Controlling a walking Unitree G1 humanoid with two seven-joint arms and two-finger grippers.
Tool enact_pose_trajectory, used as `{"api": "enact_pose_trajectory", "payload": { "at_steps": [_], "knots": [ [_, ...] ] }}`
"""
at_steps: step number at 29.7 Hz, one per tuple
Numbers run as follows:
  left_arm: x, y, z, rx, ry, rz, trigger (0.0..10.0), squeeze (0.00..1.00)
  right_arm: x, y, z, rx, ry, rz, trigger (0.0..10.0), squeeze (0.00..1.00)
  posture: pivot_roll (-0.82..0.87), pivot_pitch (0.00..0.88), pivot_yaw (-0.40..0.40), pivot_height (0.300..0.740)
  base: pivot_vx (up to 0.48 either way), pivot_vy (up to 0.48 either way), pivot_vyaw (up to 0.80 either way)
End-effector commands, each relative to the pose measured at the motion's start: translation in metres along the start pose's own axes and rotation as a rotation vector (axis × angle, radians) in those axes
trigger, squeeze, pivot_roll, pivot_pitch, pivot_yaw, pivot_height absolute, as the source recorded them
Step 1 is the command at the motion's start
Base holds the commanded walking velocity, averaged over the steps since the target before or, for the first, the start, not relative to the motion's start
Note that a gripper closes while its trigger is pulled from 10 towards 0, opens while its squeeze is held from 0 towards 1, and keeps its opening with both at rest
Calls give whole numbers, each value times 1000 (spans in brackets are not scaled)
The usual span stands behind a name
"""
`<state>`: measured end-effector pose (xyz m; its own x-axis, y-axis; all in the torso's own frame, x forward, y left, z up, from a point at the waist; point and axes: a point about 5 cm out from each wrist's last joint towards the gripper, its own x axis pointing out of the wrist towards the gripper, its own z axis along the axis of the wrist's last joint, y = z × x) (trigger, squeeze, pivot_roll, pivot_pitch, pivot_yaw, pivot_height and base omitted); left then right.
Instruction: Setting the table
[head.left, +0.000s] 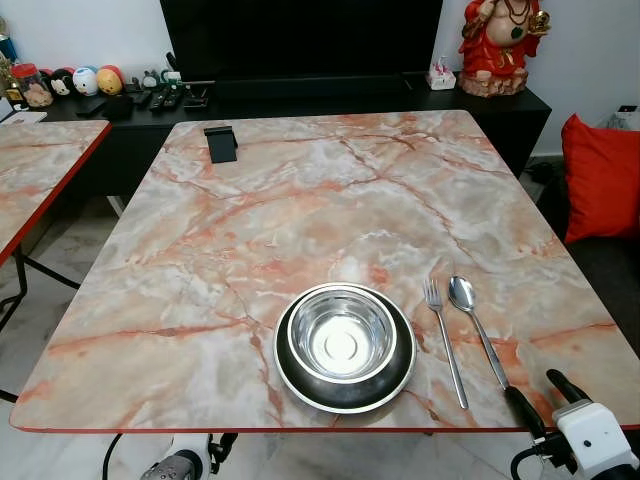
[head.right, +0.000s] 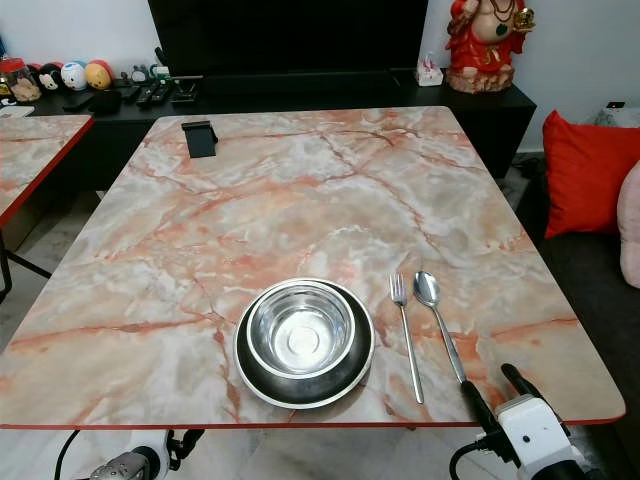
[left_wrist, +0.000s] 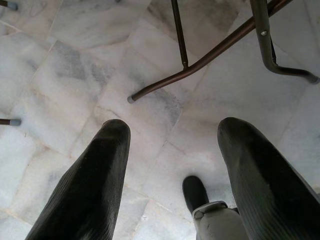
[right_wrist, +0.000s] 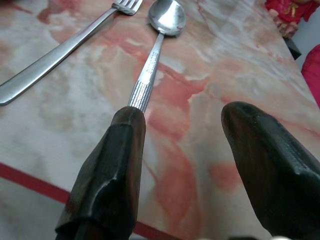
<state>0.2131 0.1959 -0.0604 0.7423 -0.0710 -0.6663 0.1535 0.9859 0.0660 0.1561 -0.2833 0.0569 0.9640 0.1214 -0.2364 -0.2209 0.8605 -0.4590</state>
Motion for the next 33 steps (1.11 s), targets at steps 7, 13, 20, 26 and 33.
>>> {"api": "enact_pose_trajectory", "payload": {
  "at_steps": [7,13,20,26,33],
  "knots": [
    [-1,1,-4,7,15,-2,10000,0,-1,-14,1,-7,-6,-64,10000,0,-90,0,27,740,0,0,0],
    [-1,1,-4,7,14,-3,10000,0,0,-13,1,-22,0,-61,10000,0,-90,0,27,740,0,0,0],
    [-1,0,-4,8,14,-2,10000,0,1,-10,-3,-32,15,-54,10000,0,-88,0,26,740,0,0,0],
    [-1,0,-4,12,13,-7,10000,0,1,-8,-6,-50,32,-47,10000,0,-87,0,25,740,0,0,0],
    [-1,0,-3,16,11,-8,10000,0,2,-6,-6,-46,32,-41,10000,0,-87,0,26,740,0,0,0]
  ]
}}
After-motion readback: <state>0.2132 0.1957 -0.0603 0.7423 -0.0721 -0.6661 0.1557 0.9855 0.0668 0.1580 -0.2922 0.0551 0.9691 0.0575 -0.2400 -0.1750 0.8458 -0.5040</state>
